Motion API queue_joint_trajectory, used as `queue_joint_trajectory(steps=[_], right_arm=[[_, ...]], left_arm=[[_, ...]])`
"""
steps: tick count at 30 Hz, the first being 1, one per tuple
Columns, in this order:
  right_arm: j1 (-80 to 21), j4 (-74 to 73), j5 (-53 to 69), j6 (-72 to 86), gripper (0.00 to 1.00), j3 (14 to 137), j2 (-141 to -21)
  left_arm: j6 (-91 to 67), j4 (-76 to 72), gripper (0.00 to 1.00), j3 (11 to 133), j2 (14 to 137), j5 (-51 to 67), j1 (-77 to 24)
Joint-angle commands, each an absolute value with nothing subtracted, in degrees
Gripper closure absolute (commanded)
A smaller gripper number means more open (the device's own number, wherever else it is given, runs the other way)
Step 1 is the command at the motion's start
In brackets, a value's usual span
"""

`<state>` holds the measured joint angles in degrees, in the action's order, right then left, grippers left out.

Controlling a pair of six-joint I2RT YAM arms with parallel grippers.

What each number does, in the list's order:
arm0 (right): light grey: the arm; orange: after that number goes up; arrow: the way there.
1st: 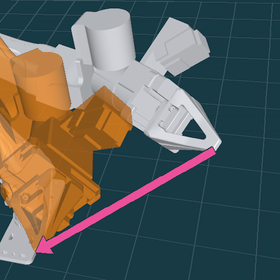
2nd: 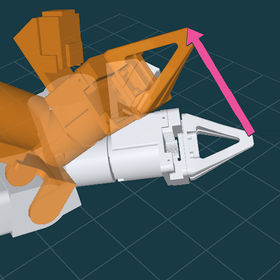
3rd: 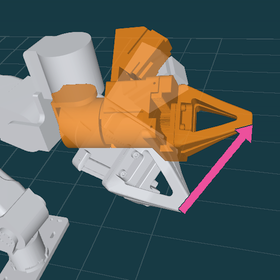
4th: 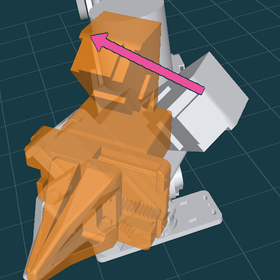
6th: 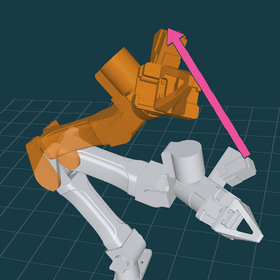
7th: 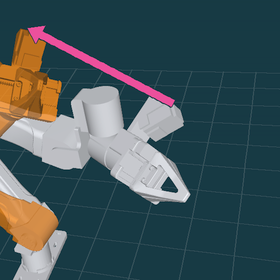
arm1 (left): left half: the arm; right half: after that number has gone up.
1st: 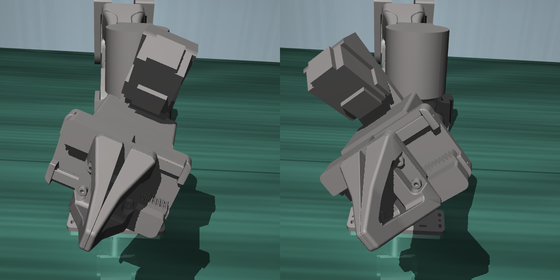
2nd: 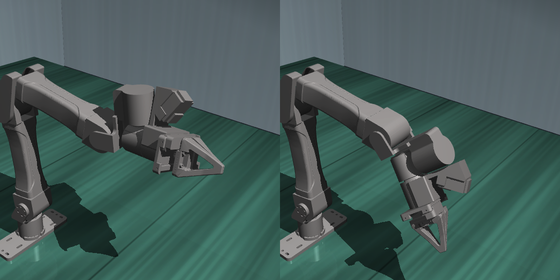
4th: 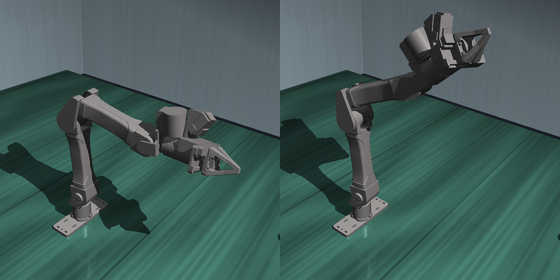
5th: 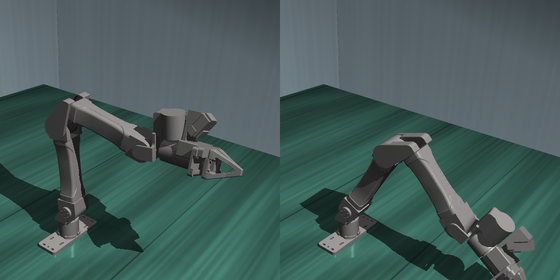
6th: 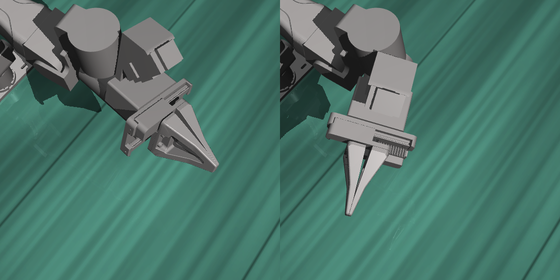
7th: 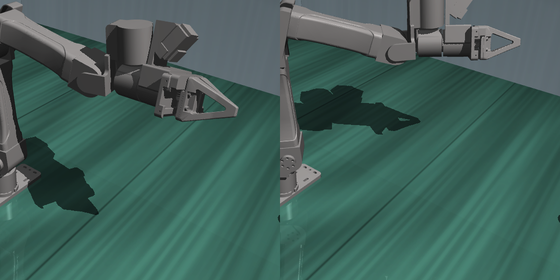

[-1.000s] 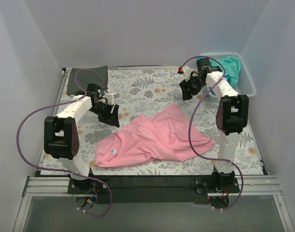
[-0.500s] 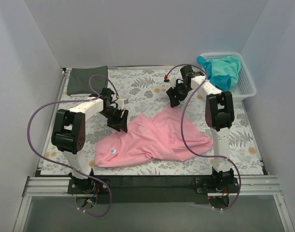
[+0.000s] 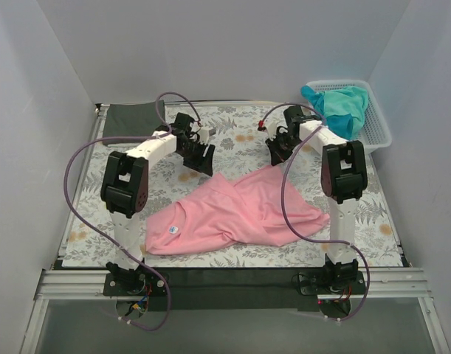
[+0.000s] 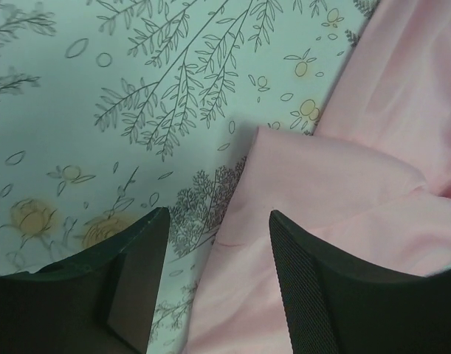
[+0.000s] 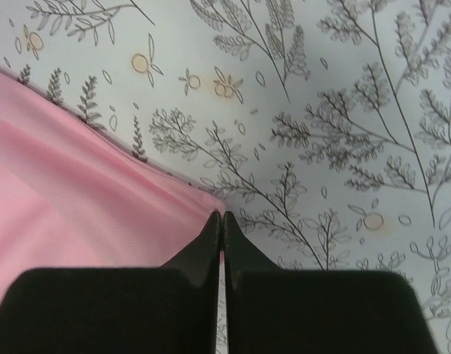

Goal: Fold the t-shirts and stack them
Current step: Flatten the tshirt out

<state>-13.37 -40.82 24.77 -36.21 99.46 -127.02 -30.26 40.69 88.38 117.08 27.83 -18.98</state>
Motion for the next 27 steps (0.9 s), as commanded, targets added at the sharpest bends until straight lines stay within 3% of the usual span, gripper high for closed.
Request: queue_joint_trajectory(steps=[1, 7, 10, 11, 12, 20, 27], right_arm=[[-11.0, -42.4, 24.3, -37.3, 0.99, 97.9, -122.1], [-8.9, -42.9, 23.0, -37.4, 0.99, 95.8, -119.4], [-8.5, -43.1, 22.8, -37.5, 0.99, 94.1, -118.0], [-8.4, -43.1, 22.7, -37.6, 0.99, 93.6, -117.5], [-8.4, -43.2, 22.6, -37.6, 0.99, 93.4, -117.2], [-3.1, -44.7, 20.4, -38.9, 0.99, 92.1, -111.5], [-2.0, -44.5, 17.7, -41.0, 0.99, 84.9, -111.0]], left_arm=[[-30.0, 41.1, 0.47, 90.2, 119.7, 27.7, -20.6], [-28.1, 43.2, 0.62, 85.5, 118.7, 32.6, -20.7], [-28.2, 42.1, 0.82, 83.1, 116.3, 35.0, -20.6], [-28.6, 41.8, 0.96, 82.4, 116.0, 35.2, -20.3], [-29.3, 41.7, 1.00, 82.5, 115.7, 35.7, -20.0], [-24.4, 41.7, 1.00, 83.4, 107.5, 27.6, -7.0], [-18.9, 45.8, 1.00, 66.4, 103.8, 18.7, -5.3]])
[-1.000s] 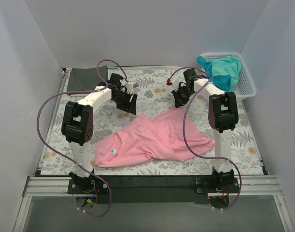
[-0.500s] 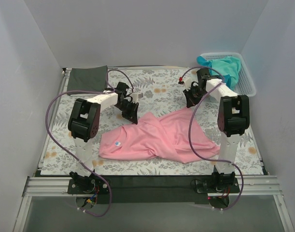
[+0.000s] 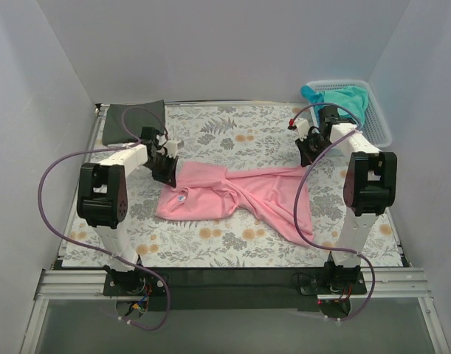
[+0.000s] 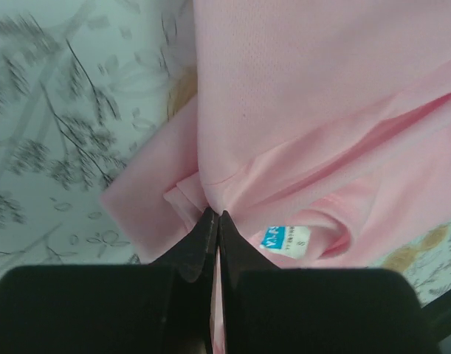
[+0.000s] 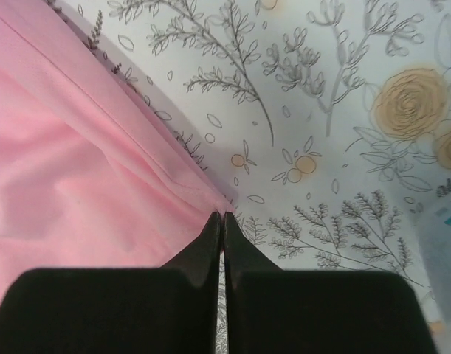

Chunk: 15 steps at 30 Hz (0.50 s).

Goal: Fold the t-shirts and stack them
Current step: Flatten the tshirt out

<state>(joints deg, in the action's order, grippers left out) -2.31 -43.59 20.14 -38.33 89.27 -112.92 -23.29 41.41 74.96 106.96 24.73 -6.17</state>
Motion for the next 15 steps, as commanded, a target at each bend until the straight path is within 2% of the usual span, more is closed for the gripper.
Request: queue_joint_trajectory(steps=[1, 4, 7, 10, 12, 15], right_arm=[[-1.8, -44.6, 17.3, -41.3, 0.99, 84.1, -110.6], [-0.5, -44.7, 17.1, -41.9, 0.99, 82.4, -109.7], [1.1, -44.6, 17.1, -42.0, 0.99, 82.8, -109.6], [1.1, -44.9, 17.9, -41.3, 0.99, 84.1, -110.3], [1.1, -44.9, 18.4, -40.2, 0.99, 85.7, -111.0], [1.1, -45.1, 18.1, -38.9, 0.99, 88.1, -112.0]], left_arm=[[-16.6, 46.6, 1.00, 64.6, 101.8, 18.2, -5.0], [-5.6, 50.0, 1.00, 55.2, 91.5, 22.6, -4.2], [-1.9, 48.4, 1.00, 53.8, 79.2, 28.2, -4.1], [-5.1, 50.7, 1.00, 61.5, 76.8, 32.8, -8.8], [-5.4, 57.3, 1.00, 71.6, 78.7, 35.9, -11.9], [-3.4, 64.4, 1.00, 76.3, 80.4, 38.3, -21.7]])
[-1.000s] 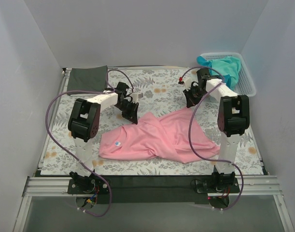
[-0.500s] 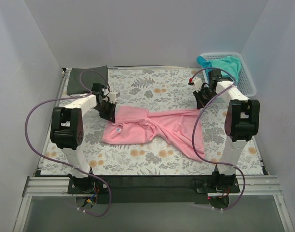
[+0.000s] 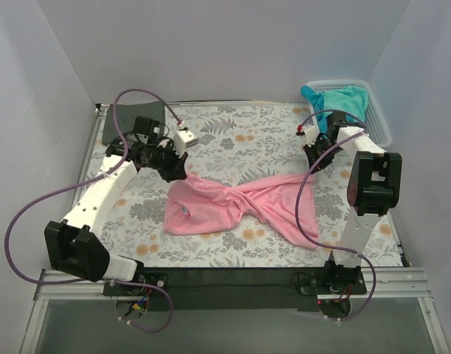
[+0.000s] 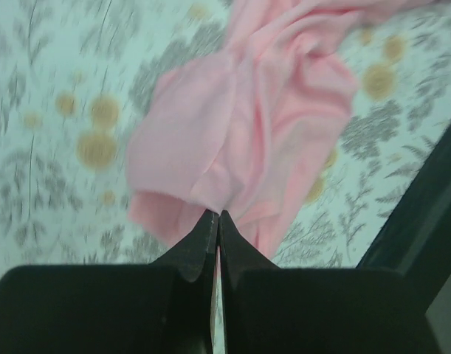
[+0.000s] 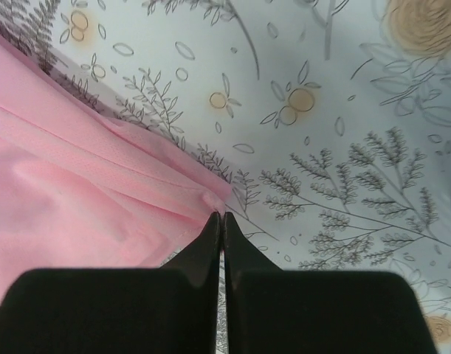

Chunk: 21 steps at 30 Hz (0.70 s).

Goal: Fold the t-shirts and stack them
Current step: Flatten the tshirt out

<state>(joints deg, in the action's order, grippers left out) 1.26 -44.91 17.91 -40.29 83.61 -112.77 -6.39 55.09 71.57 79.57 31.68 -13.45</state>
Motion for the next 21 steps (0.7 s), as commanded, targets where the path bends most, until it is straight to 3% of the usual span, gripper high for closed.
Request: queue_joint_trajectory(steps=[1, 7, 9, 16, 21], right_arm=[[1.1, -45.1, 17.9, -38.8, 0.99, 88.9, -112.4], [1.7, -45.7, 17.3, -38.4, 0.99, 92.2, -112.0], [1.8, -45.9, 17.1, -38.7, 0.99, 91.8, -111.3], [2.2, -45.8, 16.4, -40.5, 0.99, 87.6, -108.6], [2.2, -45.9, 17.2, -40.4, 0.99, 89.1, -109.8]], left_arm=[[-2.9, 65.5, 1.00, 75.4, 80.1, 38.1, -27.9], [-1.9, 65.1, 1.00, 58.0, 73.4, 31.5, -49.0], [-2.1, 64.7, 1.00, 55.1, 72.0, 28.9, -51.8], [-4.6, 64.2, 0.98, 54.5, 68.9, 22.9, -51.4], [-2.7, 69.5, 0.98, 58.4, 69.3, 27.6, -41.0]])
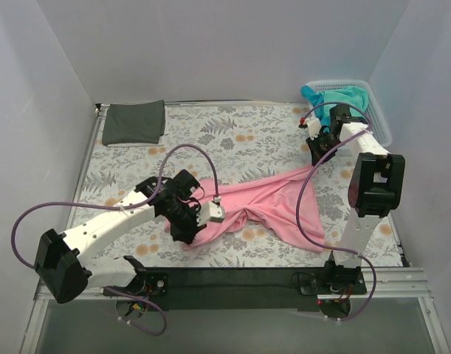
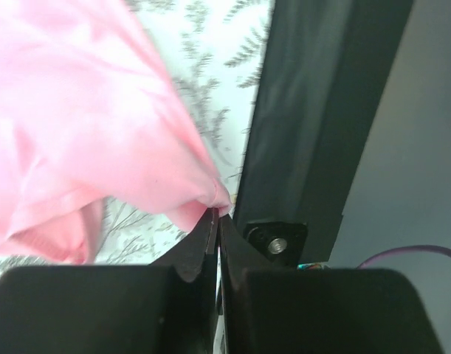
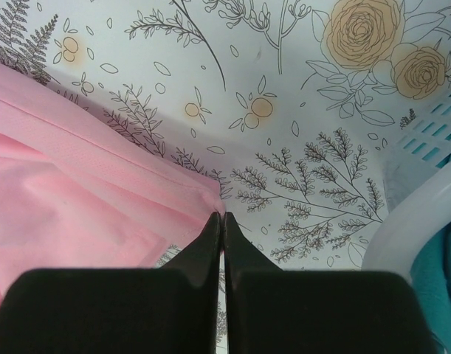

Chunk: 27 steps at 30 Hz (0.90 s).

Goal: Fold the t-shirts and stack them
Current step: Flatten the tshirt out

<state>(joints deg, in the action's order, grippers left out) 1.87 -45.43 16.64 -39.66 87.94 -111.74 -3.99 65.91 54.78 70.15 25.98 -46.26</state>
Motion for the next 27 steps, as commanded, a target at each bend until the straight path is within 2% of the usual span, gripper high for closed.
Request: queue_joint_trajectory(steps=[1, 2, 3, 5, 6, 7, 8, 11, 14, 15, 19, 20, 22, 27], right_arm=[[2.2, -45.8, 17.2, -40.2, 0.99, 89.7, -110.2], [2.2, -45.8, 17.2, -39.3, 0.99, 91.0, -111.3], [2.2, -45.8, 17.4, -38.8, 0.99, 91.9, -112.0], [2.2, -45.8, 18.3, -37.6, 0.99, 93.4, -113.2], [2.2, -45.8, 18.5, -36.7, 0.99, 94.7, -114.2], [2.2, -45.8, 19.0, -36.3, 0.99, 95.3, -114.7], [2.2, -45.9, 19.1, -36.0, 0.99, 95.9, -115.5], [2.2, -45.9, 19.8, -35.9, 0.99, 96.2, -115.7], [2.1, -45.9, 21.1, -36.3, 0.99, 95.1, -115.0], [2.1, -45.8, 21.3, -36.5, 0.99, 94.7, -114.7], [2.0, -45.9, 21.4, -37.4, 0.99, 93.2, -113.9], [2.0, -45.9, 21.4, -37.9, 0.99, 93.2, -113.7], [2.0, -45.9, 21.2, -38.1, 0.99, 93.3, -113.6], [2.0, -46.0, 21.1, -38.5, 0.99, 92.9, -112.0]], left_arm=[[0.8, 71.3, 0.99, 58.6, 70.0, 29.1, -38.0], [2.6, 73.9, 0.98, 58.2, 70.1, 29.0, -37.3], [3.6, 74.4, 0.92, 57.5, 70.0, 28.2, -37.1], [4.6, 74.1, 0.86, 55.9, 68.0, 24.8, -36.8], [4.7, 73.3, 0.76, 54.6, 67.2, 23.7, -36.2], [4.5, 72.7, 0.74, 53.9, 66.3, 23.0, -35.8], [4.9, 72.7, 0.66, 53.4, 65.0, 22.4, -35.2], [3.1, 71.8, 0.66, 52.9, 64.4, 22.8, -32.2], [-1.3, 65.4, 0.64, 57.1, 67.2, 25.1, -22.9], [-5.3, 63.3, 0.63, 58.7, 71.2, 27.2, -17.0], [-18.8, 54.2, 0.59, 70.1, 86.5, 28.6, -6.0], [-20.8, 53.0, 0.47, 72.1, 89.4, 30.0, -3.5], [-26.5, 50.8, 0.45, 74.9, 96.0, 30.8, -2.6], [-33.2, 44.7, 0.41, 77.3, 103.4, 30.8, -2.8]])
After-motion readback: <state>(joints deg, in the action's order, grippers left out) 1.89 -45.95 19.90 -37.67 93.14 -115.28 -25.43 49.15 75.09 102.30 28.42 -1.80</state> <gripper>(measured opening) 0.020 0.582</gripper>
